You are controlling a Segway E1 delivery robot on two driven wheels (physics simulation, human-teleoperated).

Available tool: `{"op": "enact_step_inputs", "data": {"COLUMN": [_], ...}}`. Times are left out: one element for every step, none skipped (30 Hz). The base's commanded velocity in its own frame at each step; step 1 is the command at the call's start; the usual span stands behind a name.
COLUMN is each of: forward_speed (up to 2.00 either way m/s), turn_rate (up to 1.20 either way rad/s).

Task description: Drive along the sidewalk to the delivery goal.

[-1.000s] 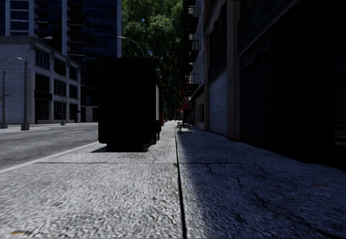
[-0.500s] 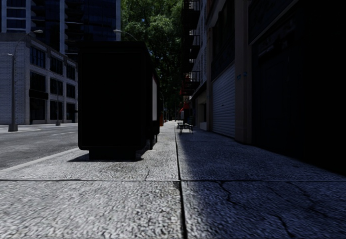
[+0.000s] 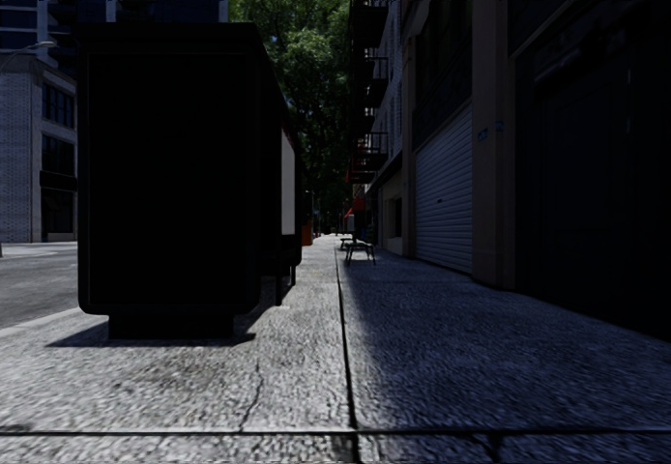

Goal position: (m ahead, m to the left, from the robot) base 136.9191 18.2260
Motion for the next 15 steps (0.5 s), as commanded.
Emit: {"op": "enact_step_inputs", "data": {"forward_speed": [2.0, 2.0, 2.0, 2.0, 2.0, 2.0, 2.0, 2.0, 2.0, 2.0, 2.0, 2.0, 2.0, 2.0, 2.0], "turn_rate": [-0.7, -0.7, -0.7, -0.7, -0.61, -0.31, -0.13, -0.13, -0.07, -0.05, -0.02, -0.02, 0.0, 0.0, 0.0]}}
